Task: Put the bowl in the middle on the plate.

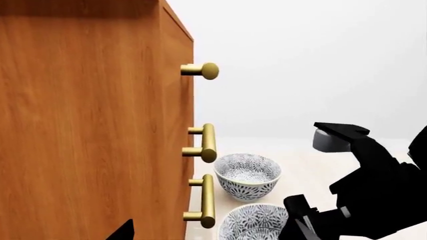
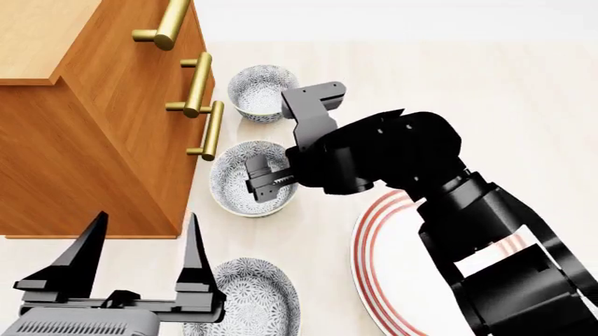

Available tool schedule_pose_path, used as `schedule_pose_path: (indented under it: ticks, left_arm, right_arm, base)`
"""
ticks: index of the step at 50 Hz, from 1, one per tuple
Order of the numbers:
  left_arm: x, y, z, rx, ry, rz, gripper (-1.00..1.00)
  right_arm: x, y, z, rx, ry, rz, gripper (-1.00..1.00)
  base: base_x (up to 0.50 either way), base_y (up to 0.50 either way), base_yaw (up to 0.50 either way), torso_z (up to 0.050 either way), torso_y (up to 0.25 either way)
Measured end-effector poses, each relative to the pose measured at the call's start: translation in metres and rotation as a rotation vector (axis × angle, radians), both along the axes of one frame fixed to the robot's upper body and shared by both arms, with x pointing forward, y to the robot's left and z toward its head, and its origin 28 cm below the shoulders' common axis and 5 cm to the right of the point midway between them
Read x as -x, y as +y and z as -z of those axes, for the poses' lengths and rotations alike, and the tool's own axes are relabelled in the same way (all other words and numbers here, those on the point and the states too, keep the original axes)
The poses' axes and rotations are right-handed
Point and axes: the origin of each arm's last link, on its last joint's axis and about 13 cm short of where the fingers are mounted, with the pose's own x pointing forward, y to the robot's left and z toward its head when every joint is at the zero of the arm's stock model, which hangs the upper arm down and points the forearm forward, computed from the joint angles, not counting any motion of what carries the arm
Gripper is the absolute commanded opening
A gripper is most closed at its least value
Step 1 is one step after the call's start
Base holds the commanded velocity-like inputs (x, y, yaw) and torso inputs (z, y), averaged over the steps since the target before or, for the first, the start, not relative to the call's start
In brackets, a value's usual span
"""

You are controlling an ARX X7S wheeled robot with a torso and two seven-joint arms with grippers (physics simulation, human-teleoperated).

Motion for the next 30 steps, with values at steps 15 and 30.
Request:
schedule_pose_path:
  ticks: [15,30]
  left_arm:
    - [0.0,0.0,0.0,-0.001,0.002,0.003,1.0]
    - [0.0,0.0,0.0,-0.003,0.005,0.005,1.0]
  right_arm:
    - [-0.004,0.001,0.009,-0.002,0.014,0.004,1.0]
    - [-0.007,0.0,0.019,0.006,0.029,0.008,1.0]
  base:
    - [0.0,0.0,0.0,0.0,0.0]
    - [0.0,0.0,0.0,0.0,0.0]
